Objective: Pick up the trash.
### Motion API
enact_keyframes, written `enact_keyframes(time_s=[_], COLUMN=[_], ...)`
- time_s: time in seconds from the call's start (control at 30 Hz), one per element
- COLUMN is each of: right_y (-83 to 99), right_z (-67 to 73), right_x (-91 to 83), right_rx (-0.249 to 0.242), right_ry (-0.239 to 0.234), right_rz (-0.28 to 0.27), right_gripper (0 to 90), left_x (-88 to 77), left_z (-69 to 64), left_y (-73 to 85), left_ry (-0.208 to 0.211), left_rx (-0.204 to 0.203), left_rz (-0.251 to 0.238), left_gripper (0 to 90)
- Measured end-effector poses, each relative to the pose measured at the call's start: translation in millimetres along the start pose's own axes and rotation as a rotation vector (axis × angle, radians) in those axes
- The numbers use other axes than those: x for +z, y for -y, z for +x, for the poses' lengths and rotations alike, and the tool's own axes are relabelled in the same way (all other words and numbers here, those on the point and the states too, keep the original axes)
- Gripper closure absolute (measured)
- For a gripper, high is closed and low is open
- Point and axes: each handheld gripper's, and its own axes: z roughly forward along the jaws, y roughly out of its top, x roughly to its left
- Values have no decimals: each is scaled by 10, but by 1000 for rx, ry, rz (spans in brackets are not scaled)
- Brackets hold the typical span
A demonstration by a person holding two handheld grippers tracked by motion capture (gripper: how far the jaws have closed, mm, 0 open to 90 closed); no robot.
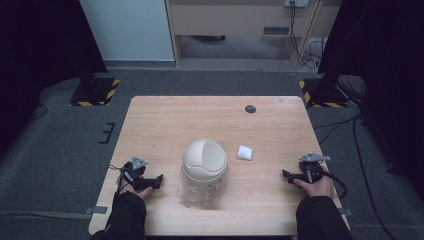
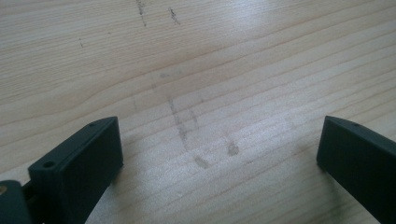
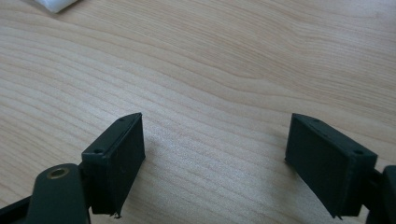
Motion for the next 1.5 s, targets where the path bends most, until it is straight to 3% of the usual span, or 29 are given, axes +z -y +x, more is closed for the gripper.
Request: enact_keyframes(time_s=[0.33, 0.43, 0.63, 0.7, 0.87, 0.97, 1.13, 1.27, 1.5], right_y=[-66, -114, -257, -276, -408, -421, -509, -558, -767], right_z=[8, 17, 73, 82, 154, 175, 233, 265, 366], right_x=[-67, -97, -215, -228, -304, -319, -359, -403, -497], right_rx=[-5, 0, 13, 15, 30, 27, -29, -43, -65], right_ry=[-31, -43, -95, -100, -156, -164, -188, -195, -218], right_rz=[-67, -109, -248, -262, -356, -373, -392, -416, -469], right_gripper=[206, 207, 218, 219, 219, 218, 212, 216, 209], left_x=[0, 1, 1, 0, 0, 0, 0, 0, 1], left_z=[0, -3, -6, -7, -14, -16, -16, -16, -17], left_y=[0, 0, 0, 0, 0, 0, 0, 0, 0], left_ry=[0, -3, -4, -5, -8, -9, -8, -9, -9], left_rx=[0, 1, 1, 0, -3, -4, -5, -4, -5], left_rz=[0, 0, 1, 1, 1, 1, 1, 1, 1], left_gripper=[0, 0, 0, 0, 0, 0, 0, 0, 0])
